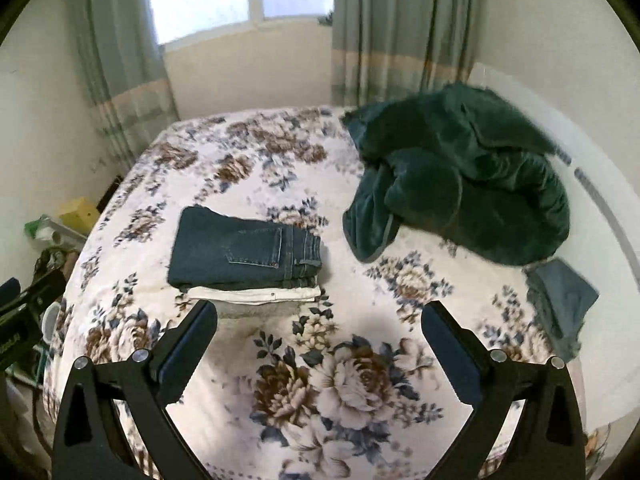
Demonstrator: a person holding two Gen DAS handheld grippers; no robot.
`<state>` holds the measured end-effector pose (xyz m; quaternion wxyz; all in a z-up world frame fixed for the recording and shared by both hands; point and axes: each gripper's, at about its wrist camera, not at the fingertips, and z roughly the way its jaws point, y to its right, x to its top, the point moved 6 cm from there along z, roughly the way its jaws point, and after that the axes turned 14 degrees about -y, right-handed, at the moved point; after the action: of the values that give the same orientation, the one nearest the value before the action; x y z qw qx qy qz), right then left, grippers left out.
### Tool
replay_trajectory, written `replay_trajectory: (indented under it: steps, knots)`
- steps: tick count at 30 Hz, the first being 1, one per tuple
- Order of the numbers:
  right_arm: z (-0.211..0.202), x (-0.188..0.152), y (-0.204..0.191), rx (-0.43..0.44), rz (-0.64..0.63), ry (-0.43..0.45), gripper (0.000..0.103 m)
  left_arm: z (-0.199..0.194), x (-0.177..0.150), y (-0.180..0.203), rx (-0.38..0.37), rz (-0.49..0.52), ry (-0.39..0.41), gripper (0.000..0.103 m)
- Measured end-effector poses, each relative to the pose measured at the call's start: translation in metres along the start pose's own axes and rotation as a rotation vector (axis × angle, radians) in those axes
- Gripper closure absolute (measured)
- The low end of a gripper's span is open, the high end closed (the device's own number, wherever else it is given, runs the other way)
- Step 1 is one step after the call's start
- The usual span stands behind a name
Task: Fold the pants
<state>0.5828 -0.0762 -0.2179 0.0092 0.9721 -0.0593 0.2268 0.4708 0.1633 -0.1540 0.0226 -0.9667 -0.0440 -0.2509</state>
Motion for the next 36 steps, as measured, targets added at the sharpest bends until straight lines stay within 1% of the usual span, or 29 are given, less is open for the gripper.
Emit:
replay_trajectory:
  steps: [4, 6, 11, 13, 16, 18, 20, 24, 26, 36]
  knots:
    - [-0.063, -0.026, 0.008, 0.017, -0.046, 0.064, 0.000, -0.047, -0.025, 0.007, 0.012, -0.001, 0.040, 0.004]
    - [-0.087, -0.039, 0.012, 0.034, -0.056, 0.081, 0.000, -0.074, -0.041, 0.009, 0.021, -0.009, 0.059, 0.004]
    - [-0.151, -0.079, 0.022, 0.077, -0.085, 0.113, 0.000, -0.122, -0.070, 0.009, 0.033, -0.030, 0.089, 0.004]
    - [-0.172, -0.092, 0.026, 0.079, -0.089, 0.125, 0.000, -0.139, -0.079, 0.008, 0.040, -0.038, 0.098, 0.004]
    - [-0.203, -0.108, 0.032, 0.077, -0.089, 0.141, 0.000, -0.160, -0.086, 0.007, 0.025, -0.035, 0.121, 0.004]
    - [-0.223, -0.117, 0.035, 0.077, -0.080, 0.155, 0.000, -0.170, -0.089, 0.007, 0.010, -0.025, 0.135, 0.000]
    - [-0.237, -0.123, 0.035, 0.062, -0.086, 0.170, 0.000, -0.177, -0.092, 0.006, 0.002, -0.025, 0.139, 0.000]
    - [-0.262, -0.135, 0.028, 0.059, -0.099, 0.184, 0.000, -0.181, -0.097, 0.001, 0.001, -0.025, 0.143, 0.000]
    - [-0.268, -0.138, 0.022, 0.049, -0.109, 0.190, 0.000, -0.185, -0.105, -0.001, 0.006, -0.027, 0.142, 0.000]
    - [-0.279, -0.149, 0.011, 0.061, -0.109, 0.180, 0.000, -0.189, -0.117, -0.005, 0.020, -0.014, 0.139, 0.000]
